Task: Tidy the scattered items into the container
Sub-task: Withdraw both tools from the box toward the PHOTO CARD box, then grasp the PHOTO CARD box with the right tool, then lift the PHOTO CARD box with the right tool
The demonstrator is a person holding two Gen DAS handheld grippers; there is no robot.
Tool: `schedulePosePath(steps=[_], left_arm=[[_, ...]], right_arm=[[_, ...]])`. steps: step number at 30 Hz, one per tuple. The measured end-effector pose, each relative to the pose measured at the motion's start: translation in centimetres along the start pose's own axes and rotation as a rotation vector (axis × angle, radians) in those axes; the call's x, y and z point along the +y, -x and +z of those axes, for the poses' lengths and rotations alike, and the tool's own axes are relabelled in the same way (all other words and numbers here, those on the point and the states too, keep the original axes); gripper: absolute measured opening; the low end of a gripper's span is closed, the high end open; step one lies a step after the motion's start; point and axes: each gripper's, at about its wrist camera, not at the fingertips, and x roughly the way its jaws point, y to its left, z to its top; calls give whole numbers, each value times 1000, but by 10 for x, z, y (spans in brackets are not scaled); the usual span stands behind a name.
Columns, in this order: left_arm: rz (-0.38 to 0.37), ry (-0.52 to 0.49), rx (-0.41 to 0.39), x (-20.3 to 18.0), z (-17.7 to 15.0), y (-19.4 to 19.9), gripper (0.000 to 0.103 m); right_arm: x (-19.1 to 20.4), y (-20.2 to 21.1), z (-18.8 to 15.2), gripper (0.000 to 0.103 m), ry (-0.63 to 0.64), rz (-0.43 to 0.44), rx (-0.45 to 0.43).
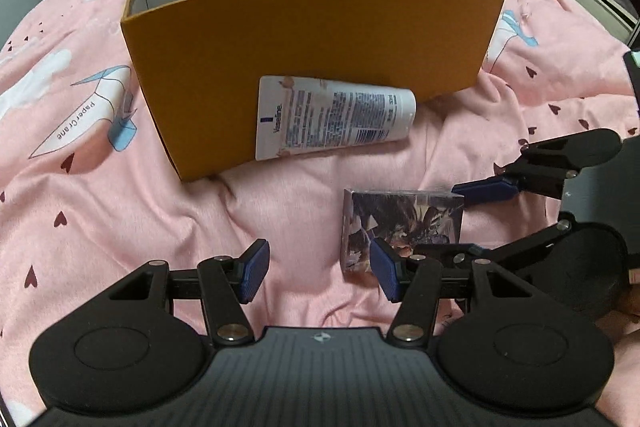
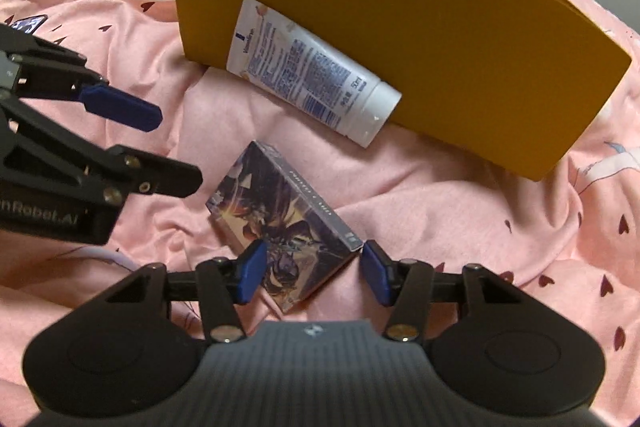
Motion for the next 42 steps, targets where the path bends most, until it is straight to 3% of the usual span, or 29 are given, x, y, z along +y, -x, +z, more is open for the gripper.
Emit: schedulePosePath(steps=[5, 9, 19, 25, 30, 35, 42], left_arm=[[-2, -7, 7, 0, 0, 0, 65], [-5, -1, 8, 1, 0, -1, 65], [-26, 34, 9, 9, -2, 1, 65], [-43, 0, 11, 4, -3, 1, 65], [-47, -3, 40, 3, -5, -5, 64], [-51, -3, 36, 4, -5, -4, 64], [-47, -1, 28, 4, -6, -1, 64]], right_arm=[[-10, -15, 0, 70, -61, 64, 30], [-8, -21, 2, 69, -59, 75, 34], [-8, 10, 5, 38, -7, 99, 2], [8, 22, 6, 33, 177, 142, 31], [25, 17, 7, 32, 411, 87, 77], [31, 12, 9, 35, 610, 90, 108], [40, 1, 22, 37, 710, 126, 142]])
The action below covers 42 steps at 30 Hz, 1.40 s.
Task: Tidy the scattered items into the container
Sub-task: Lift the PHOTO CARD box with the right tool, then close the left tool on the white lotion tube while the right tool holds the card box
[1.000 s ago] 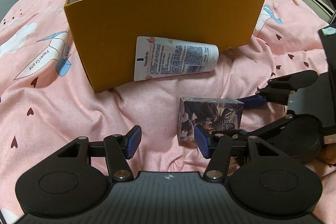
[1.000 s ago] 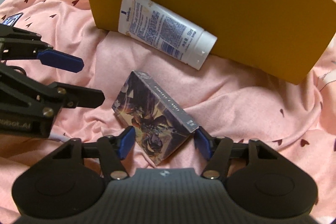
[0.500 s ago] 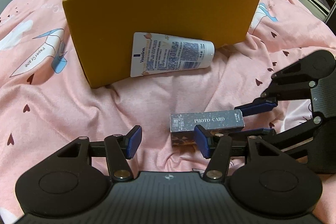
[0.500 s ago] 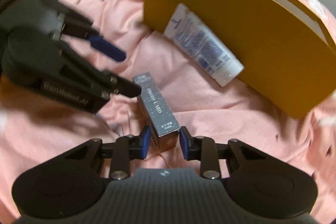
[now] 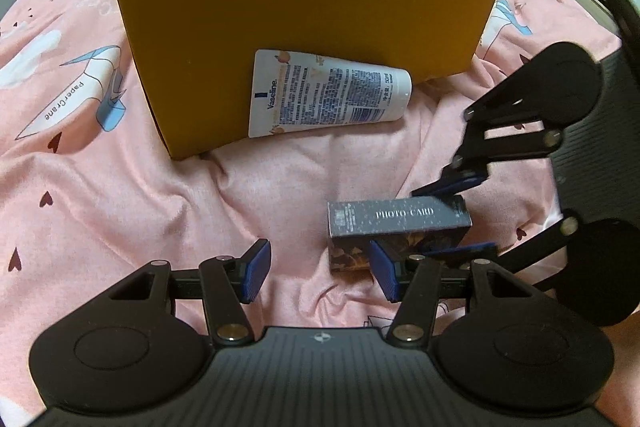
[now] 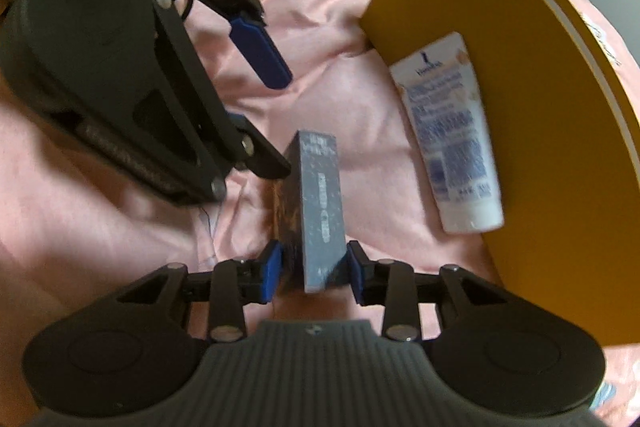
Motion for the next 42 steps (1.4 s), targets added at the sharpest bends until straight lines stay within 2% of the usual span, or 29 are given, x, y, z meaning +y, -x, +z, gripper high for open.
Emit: schedulePosePath(steps=[3, 10, 15, 23, 28, 32, 39, 42], left_arm=[[1, 0, -5, 1, 0, 2, 64], [-3, -4, -4, 2, -1, 4, 64], [-6, -31, -24, -1, 1, 8, 64], [11, -123, -94, -3, 6, 21, 64], [77, -273, -154, -10, 10, 26, 64], [164, -436, -212, -23, 19, 25, 64], [285, -751, -247, -47, 18, 12, 64], [309, -840, -236, -55, 17, 1, 64]], right_arm=[[4, -4, 7, 36, 14, 2, -6], [4, -7, 8, 33, -40, -1, -32], [3, 8, -2, 26, -80, -31, -55], [-11, 45, -22, 25, -162, -118, -119], [-35, 58, -33, 25, -270, -201, -123], [-54, 63, -37, 25, -353, -176, -133], [-56, 62, -40, 25, -351, -205, -110], [-57, 61, -47, 25, -361, -199, -97]])
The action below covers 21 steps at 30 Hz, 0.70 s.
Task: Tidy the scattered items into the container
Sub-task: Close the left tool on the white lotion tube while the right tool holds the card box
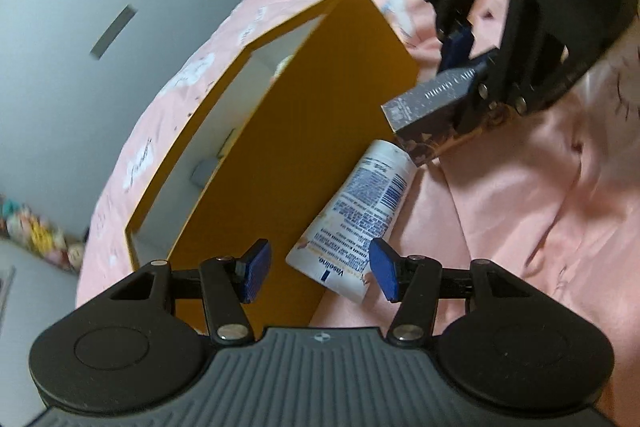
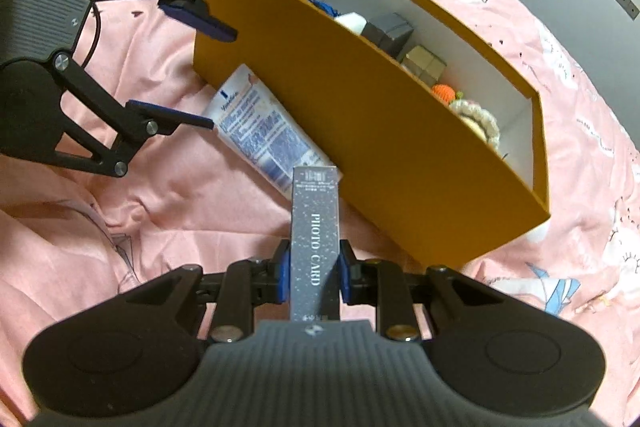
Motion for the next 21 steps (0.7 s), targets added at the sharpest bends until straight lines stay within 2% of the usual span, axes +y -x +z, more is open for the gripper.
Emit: schedulePosePath(steps=[8, 13, 17, 21], left_arm=[[9, -165, 21, -18, 1, -27, 64], [47, -290, 20, -41, -3, -41, 64], [25, -268, 48, -47, -4, -52, 63], [-60, -157, 80, -38, -1, -55, 43]], right_arm=[[-2, -17, -8, 25, -67, 12, 7], [0, -19, -10, 25, -84, 12, -6], [-1, -19, -13, 25, -97, 17, -13], [-3, -18, -14, 25, -107, 22, -16]])
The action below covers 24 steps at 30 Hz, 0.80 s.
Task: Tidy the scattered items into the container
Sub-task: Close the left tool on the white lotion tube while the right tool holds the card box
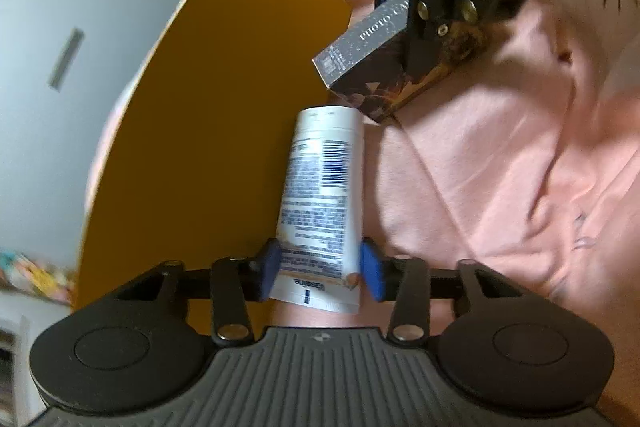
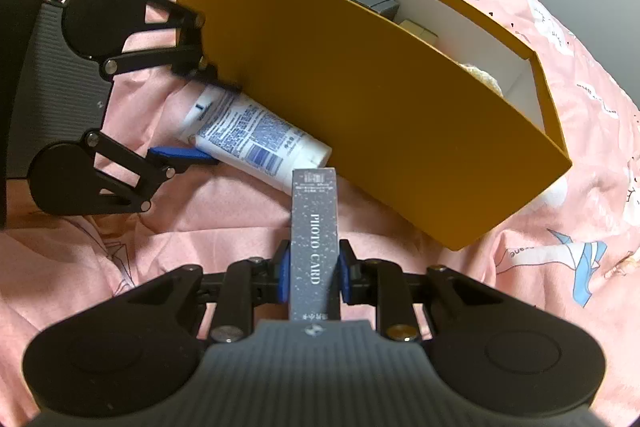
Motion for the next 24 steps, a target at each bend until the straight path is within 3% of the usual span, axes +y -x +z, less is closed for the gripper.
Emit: schedulePosePath(steps=[4, 8, 13, 21, 24], left_arm=[[-47, 61, 1, 5, -3, 2, 30], [-17, 70, -21, 1, -3, 7, 25], [102, -75, -38, -21, 1, 7, 25], [268, -226, -58, -40, 7, 3, 26], [277, -250, -44, -42, 9, -12, 28]], right_arm=[[-2, 0, 0, 26, -9, -1, -3], [-2, 1, -2, 26, -31, -4, -10], [-7, -3, -5, 27, -89, 7, -10], [-5, -4, -8, 27, -116, 8, -9], [-7, -8, -9, 28, -134, 10, 4]])
